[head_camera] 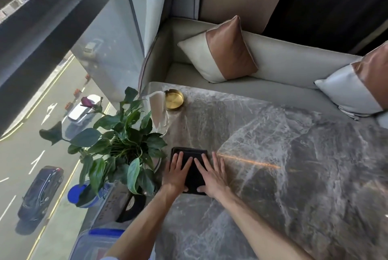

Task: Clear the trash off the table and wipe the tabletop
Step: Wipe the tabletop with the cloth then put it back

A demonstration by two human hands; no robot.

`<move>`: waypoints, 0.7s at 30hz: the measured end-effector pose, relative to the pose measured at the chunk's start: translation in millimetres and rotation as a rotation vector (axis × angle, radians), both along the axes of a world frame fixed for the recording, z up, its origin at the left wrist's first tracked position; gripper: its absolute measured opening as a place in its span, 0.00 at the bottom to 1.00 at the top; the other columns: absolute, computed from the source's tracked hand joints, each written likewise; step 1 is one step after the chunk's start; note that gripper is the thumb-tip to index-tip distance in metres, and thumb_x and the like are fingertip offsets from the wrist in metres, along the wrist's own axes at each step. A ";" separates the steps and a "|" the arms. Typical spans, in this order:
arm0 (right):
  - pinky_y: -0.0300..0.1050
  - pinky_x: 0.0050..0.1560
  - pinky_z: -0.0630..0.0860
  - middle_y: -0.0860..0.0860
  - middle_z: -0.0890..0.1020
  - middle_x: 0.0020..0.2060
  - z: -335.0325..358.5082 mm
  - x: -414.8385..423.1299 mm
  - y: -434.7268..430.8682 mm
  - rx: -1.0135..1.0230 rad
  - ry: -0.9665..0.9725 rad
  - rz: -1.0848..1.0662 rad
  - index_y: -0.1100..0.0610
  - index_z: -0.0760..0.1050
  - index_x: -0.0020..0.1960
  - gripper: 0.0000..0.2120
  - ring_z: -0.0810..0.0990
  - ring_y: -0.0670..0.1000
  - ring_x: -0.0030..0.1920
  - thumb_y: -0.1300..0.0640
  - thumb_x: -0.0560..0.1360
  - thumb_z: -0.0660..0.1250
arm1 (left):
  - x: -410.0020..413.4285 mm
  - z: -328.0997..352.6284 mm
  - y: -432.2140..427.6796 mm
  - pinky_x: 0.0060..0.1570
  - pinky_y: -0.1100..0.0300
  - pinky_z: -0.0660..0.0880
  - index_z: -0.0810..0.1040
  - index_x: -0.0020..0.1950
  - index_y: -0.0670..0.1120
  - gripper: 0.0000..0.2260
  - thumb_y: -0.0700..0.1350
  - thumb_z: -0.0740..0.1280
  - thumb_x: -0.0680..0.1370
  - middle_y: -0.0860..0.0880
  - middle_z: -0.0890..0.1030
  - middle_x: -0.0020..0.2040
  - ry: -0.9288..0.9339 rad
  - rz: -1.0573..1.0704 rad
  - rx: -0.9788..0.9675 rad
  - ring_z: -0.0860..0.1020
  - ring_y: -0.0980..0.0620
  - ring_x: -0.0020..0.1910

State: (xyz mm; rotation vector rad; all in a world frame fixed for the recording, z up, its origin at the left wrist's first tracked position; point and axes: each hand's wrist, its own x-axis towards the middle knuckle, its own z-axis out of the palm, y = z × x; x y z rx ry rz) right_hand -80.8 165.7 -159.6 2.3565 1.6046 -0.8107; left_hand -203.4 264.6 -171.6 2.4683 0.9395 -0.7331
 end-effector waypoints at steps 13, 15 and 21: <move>0.42 0.47 0.70 0.50 0.82 0.52 -9.5 -12.7 1.1 0.329 0.281 -0.984 0.55 0.74 0.59 0.14 0.79 0.53 0.53 0.52 0.75 0.68 | 2.4 7.7 9.6 0.47 0.55 0.68 0.70 0.55 0.41 0.08 0.37 0.61 0.76 0.40 0.76 0.55 -0.349 0.736 0.042 0.74 0.44 0.49; 0.42 0.42 0.69 0.49 0.82 0.46 -12.5 -12.2 6.1 0.281 0.339 -1.044 0.54 0.74 0.52 0.08 0.80 0.52 0.46 0.54 0.75 0.67 | 5.4 7.7 16.2 0.47 0.55 0.70 0.70 0.53 0.42 0.04 0.38 0.61 0.78 0.40 0.78 0.55 -0.257 0.799 0.008 0.77 0.42 0.53; 0.43 0.41 0.74 0.45 0.76 0.33 -23.2 -12.8 13.6 0.291 0.412 -1.181 0.51 0.70 0.41 0.07 0.78 0.51 0.38 0.60 0.73 0.68 | 13.5 -0.6 17.3 0.54 0.49 0.75 0.74 0.61 0.39 0.14 0.39 0.64 0.76 0.38 0.76 0.60 0.007 0.724 0.031 0.76 0.38 0.60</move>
